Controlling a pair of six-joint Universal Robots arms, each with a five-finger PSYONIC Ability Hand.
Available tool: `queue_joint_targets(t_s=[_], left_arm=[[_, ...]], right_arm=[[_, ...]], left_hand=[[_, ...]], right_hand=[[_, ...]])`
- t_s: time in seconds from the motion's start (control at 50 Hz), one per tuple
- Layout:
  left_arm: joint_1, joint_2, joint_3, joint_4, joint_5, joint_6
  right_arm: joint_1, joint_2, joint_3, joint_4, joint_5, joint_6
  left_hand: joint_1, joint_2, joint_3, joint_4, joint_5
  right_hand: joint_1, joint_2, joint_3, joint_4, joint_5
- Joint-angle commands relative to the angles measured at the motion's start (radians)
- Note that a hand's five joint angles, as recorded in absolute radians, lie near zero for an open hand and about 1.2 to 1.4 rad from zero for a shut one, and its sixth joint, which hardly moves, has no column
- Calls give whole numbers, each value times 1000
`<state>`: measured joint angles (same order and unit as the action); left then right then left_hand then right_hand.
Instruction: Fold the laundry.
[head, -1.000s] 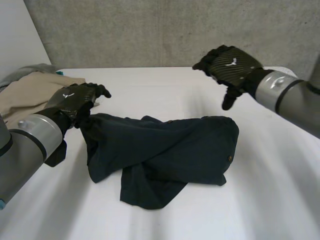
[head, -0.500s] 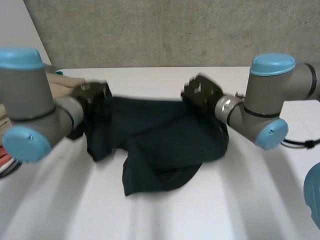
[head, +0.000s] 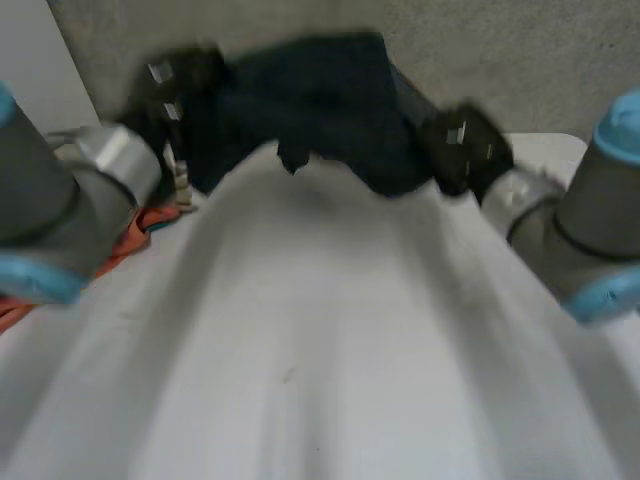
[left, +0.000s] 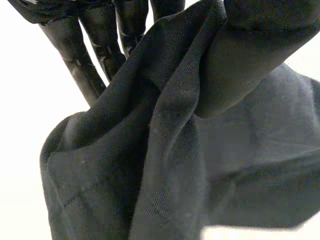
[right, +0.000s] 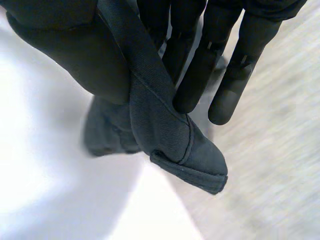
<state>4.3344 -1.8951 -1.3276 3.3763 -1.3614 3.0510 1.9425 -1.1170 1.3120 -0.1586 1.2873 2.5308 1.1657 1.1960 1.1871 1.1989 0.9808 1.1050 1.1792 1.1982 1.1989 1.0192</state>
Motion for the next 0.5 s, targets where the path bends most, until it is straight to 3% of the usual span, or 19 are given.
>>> queue_joint_targets(t_s=[0.02, 0.06, 0.08, 0.16, 0.3, 0.44, 0.5], left_arm=[[-51, -42, -283, -29, 57, 107], [-59, -39, -320, -32, 65, 138], [-68, -30, -347, -38, 67, 173], [-78, 13, -375, -71, 61, 241], [-49, 151, -378, -179, 13, 273], [-2, 240, -389, -248, -18, 238], [22, 258, -392, -255, -45, 143]], right_arm=[[-23, -56, 283, 275, -6, -210], [-31, -63, 305, 318, -6, -236], [-39, -73, 305, 353, -3, -242], [-60, -130, 262, 343, -2, -176], [-80, -207, 121, 361, -19, -15], [-48, -138, -35, 476, -56, -4], [-20, -57, -135, 522, -40, 6]], left_hand=[[193, 163, 172, 160, 203], [35, 5, 14, 2, 45], [-166, -197, -188, -200, -156], [-306, -336, -327, -339, -296], [-658, -688, -679, -691, -648], [-706, -736, -727, -739, -695], [-712, -742, -733, -745, -701]], right_hand=[[291, 217, 198, 197, 202], [-30, -104, -123, -124, -119], [-410, -484, -503, -504, -499], [-680, -755, -774, -774, -769], [-696, -770, -789, -789, -784], [-696, -770, -789, -789, -784], [-696, -770, -789, -789, -784]])
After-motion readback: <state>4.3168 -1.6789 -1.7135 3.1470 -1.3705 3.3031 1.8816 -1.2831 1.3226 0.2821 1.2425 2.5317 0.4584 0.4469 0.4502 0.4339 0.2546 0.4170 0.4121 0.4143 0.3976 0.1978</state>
